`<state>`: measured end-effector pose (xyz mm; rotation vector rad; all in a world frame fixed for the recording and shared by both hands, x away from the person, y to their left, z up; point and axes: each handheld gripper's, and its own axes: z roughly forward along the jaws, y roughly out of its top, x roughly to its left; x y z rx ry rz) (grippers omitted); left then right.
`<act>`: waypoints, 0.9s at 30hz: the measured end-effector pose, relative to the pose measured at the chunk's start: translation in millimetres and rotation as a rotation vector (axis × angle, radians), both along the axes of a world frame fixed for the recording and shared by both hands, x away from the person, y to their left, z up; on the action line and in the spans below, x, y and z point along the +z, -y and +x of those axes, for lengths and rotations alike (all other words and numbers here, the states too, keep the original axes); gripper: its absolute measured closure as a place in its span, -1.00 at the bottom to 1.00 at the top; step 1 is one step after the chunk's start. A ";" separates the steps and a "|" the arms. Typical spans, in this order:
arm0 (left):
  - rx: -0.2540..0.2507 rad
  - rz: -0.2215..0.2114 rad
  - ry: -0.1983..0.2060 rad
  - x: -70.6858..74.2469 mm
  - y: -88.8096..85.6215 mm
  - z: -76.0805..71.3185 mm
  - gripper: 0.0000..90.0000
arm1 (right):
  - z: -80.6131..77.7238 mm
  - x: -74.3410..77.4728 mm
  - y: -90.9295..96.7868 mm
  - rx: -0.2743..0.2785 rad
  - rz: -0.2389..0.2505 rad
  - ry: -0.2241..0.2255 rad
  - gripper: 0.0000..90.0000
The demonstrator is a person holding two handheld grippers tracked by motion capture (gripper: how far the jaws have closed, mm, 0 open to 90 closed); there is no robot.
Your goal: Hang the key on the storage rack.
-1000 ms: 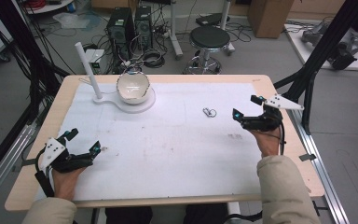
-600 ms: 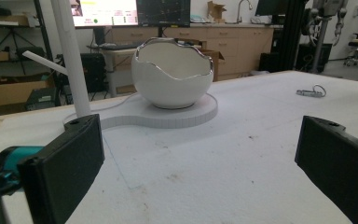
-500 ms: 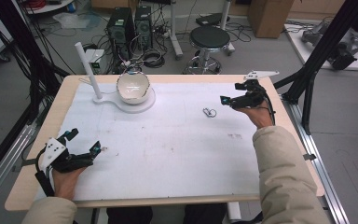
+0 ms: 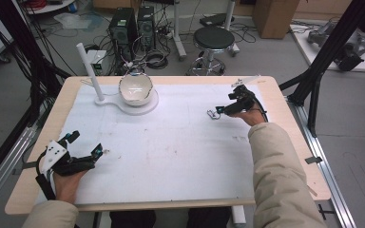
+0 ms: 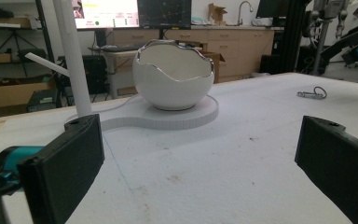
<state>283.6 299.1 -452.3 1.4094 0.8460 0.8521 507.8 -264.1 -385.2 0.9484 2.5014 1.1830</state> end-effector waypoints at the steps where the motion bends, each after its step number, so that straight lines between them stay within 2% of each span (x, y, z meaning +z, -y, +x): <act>1: 0.000 0.000 0.000 0.0 0.0 0.0 -0.96 | 0.0 0.0 0.0 0.000 0.000 0.000 -0.98; 2: 0.000 0.000 0.001 -0.1 0.0 0.0 -0.96 | 2.8 -5.3 -1.9 0.001 -0.021 -0.014 -0.98; 3: -0.002 0.002 0.001 0.0 -0.2 -0.2 -0.96 | 2.8 -5.3 -1.9 0.001 -0.021 -0.014 -0.98; 4: 0.000 -0.001 0.004 -0.2 0.0 -0.5 -0.96 | 4.9 -9.6 -3.3 -0.007 -0.053 -0.019 -0.97; 9: 0.000 -0.002 0.009 -0.3 -0.5 -0.9 -0.96 | 8.0 -16.6 -5.3 0.010 -0.057 -0.050 -0.91; 12: 0.000 -0.001 0.010 -0.3 -0.5 -1.0 -0.96 | 8.3 -18.5 -6.8 0.013 -0.081 -0.040 -0.91; 19: -0.003 -0.001 0.012 -0.4 -0.6 -1.0 -0.96 | 11.0 -29.9 -12.7 0.044 -0.105 -0.100 -0.84; 20: -0.003 -0.001 0.012 -0.4 -0.6 -1.0 -0.96 | 11.3 -30.9 -12.8 0.042 -0.109 -0.107 -0.81; 21: -0.003 -0.002 0.012 -0.4 -0.6 -1.0 -0.96 | 11.9 -31.7 -12.5 0.048 -0.105 -0.115 -0.69; 23: -0.003 -0.001 0.012 -0.4 -0.6 -1.0 -0.96 | 12.3 -32.0 -12.4 0.046 -0.103 -0.118 -0.66; 24: -0.002 -0.002 0.011 -0.4 -0.5 -1.0 -0.96 | 12.7 -32.6 -12.6 0.046 -0.096 -0.128 -0.56; 27: -0.001 -0.004 0.011 -0.4 -0.5 -1.0 -0.96 | 13.5 -33.5 -12.5 0.054 -0.106 -0.129 -0.50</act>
